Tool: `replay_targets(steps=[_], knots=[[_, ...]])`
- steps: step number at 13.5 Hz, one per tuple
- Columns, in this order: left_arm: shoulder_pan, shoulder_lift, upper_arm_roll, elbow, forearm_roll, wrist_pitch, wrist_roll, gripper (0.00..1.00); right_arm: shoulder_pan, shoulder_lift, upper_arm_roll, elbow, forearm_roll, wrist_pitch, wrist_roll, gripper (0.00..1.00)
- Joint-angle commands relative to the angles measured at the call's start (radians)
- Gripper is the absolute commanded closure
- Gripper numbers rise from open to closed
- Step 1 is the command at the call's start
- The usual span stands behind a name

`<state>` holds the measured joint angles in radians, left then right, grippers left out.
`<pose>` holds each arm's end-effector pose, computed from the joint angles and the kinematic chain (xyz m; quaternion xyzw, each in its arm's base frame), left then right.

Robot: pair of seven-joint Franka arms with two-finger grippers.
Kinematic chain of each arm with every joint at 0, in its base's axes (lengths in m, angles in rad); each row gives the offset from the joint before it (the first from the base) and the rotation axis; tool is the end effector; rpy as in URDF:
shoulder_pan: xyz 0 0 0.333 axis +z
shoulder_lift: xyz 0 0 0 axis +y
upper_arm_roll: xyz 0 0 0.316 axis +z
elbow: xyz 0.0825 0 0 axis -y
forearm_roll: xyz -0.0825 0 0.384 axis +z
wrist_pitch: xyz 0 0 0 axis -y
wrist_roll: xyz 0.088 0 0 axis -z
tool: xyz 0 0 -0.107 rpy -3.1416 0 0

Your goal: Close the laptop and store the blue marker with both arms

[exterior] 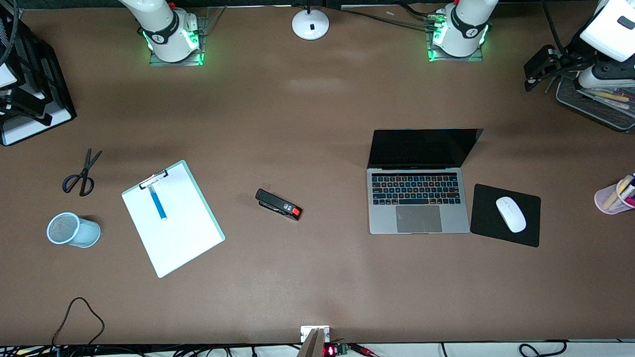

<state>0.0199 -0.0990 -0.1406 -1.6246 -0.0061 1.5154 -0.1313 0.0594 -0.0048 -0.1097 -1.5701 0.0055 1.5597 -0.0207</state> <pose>0.5136 -0.0670 0.6469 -1.0000 -0.0055 0.0051 0.0045 0.5513 -0.0273 0.6265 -0.9999 0.0148 0.0027 0.0031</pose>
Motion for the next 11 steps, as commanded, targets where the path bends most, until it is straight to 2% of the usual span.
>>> replay_targets(steps=[1, 8, 11], knots=[[0.000, -0.013, 0.007, 0.006, -0.017, -0.042, 0.015, 0.00, 0.010, 0.005, -0.002, 0.021, -0.009, -0.017, 0.018, 0.00], [-0.009, -0.007, 0.004, 0.003, -0.018, -0.076, 0.002, 0.00, 0.010, 0.008, -0.004, 0.021, -0.012, -0.020, 0.016, 0.00], [-0.009, -0.010, -0.017, -0.046, -0.060, -0.103, -0.036, 0.00, 0.007, 0.000, -0.005, 0.021, -0.010, -0.072, 0.019, 0.00]])
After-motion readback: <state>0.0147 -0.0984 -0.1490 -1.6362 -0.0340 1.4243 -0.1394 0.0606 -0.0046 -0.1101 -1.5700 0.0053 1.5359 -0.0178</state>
